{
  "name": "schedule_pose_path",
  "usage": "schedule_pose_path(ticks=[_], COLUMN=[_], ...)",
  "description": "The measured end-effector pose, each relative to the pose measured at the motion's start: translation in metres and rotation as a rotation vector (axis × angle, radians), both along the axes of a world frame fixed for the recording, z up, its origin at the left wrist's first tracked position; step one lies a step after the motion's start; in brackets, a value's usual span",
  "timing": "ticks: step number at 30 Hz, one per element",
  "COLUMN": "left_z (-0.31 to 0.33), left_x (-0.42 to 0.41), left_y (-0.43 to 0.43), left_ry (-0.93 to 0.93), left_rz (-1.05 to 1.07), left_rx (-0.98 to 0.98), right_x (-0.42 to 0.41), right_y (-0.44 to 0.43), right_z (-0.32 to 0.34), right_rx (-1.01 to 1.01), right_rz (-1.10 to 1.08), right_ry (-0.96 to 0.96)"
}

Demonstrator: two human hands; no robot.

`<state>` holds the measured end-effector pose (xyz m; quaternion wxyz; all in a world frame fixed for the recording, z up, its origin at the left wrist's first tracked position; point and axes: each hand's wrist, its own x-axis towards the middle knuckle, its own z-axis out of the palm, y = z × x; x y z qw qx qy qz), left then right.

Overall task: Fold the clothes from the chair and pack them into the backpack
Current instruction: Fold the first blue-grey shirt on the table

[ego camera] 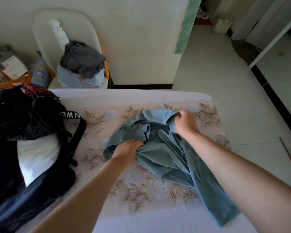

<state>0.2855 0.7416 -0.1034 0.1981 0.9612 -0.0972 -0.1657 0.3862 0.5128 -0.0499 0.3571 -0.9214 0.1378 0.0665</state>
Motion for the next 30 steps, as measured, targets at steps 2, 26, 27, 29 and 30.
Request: schedule_pose_path(ticks=[2, 26, 27, 29, 30], left_z=[0.003, 0.030, 0.028, 0.020, 0.014], left_x=[0.005, -0.042, -0.050, -0.066, -0.072], left_y=[0.009, 0.051, 0.043, 0.029, 0.024], left_ry=[-0.053, -0.295, -0.247, -0.081, -0.062], left_rz=[0.037, 0.108, 0.067, -0.001, -0.028], left_rx=[-0.029, 0.186, 0.084, -0.083, -0.119], right_x=[0.023, -0.123, -0.120, -0.112, -0.106], right_y=[-0.005, 0.032, 0.028, 0.017, 0.012], right_z=[0.013, -0.032, -0.031, -0.029, -0.026], right_rx=[0.159, -0.075, -0.147, -0.292, -0.371], right_rz=[-0.223, 0.420, 0.395, 0.360, 0.363], right_ry=[-0.145, 0.192, 0.099, -0.093, -0.121])
